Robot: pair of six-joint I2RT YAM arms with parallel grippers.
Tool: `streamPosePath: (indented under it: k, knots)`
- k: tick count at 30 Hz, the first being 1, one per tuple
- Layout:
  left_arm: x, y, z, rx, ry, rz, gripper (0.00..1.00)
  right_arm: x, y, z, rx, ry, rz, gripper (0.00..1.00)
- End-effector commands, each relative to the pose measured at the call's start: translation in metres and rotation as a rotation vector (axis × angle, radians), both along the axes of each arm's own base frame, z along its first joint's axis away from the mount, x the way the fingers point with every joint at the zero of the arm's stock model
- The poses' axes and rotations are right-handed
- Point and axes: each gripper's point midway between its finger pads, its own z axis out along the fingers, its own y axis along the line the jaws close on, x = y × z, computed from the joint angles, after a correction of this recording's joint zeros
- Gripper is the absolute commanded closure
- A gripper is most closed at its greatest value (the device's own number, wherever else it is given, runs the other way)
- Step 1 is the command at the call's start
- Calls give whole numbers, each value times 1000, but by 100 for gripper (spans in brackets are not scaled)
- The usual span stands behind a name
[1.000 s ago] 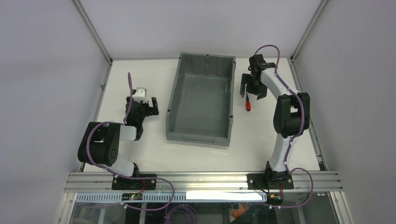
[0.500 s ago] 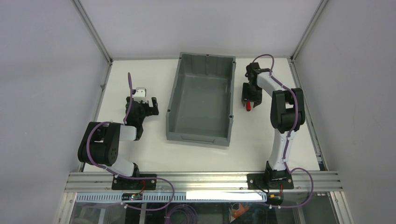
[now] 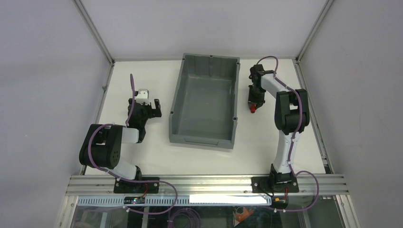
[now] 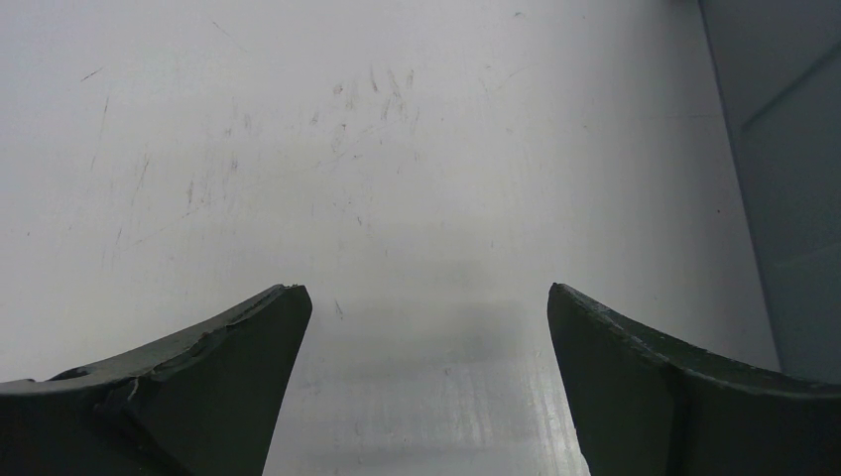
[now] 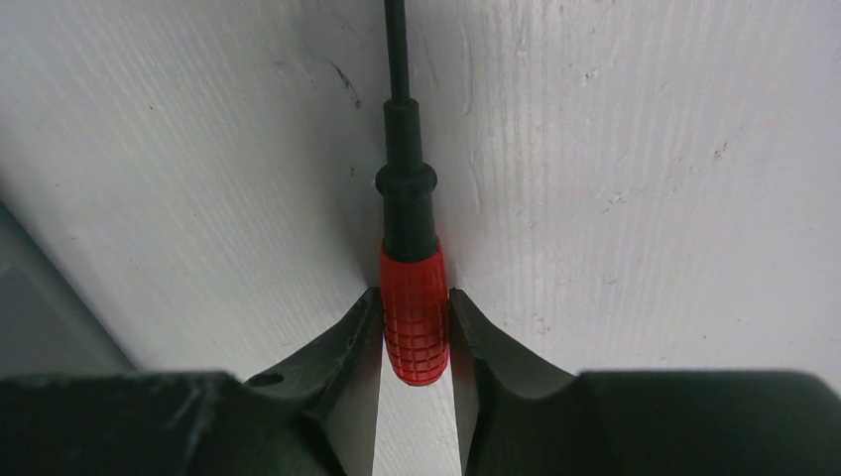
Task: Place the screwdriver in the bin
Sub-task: Pick up the screwdriver from the center of the board.
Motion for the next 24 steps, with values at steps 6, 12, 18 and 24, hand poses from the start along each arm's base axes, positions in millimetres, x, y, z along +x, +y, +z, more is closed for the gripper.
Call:
streamPosePath:
  k: [6, 12, 18, 24]
  knots:
    - [3, 1, 16, -16, -55, -2, 1, 7, -7, 10, -27, -42, -9, 85]
    - [3, 1, 17, -16, -56, -2, 1, 5, -14, 35, -41, -82, -26, 94]
    - [3, 1, 17, -16, -55, -2, 1, 4, -18, 66, -47, -136, -39, 100]
    - [3, 1, 16, -17, -55, -2, 1, 6, -18, 101, -37, -204, -54, 100]
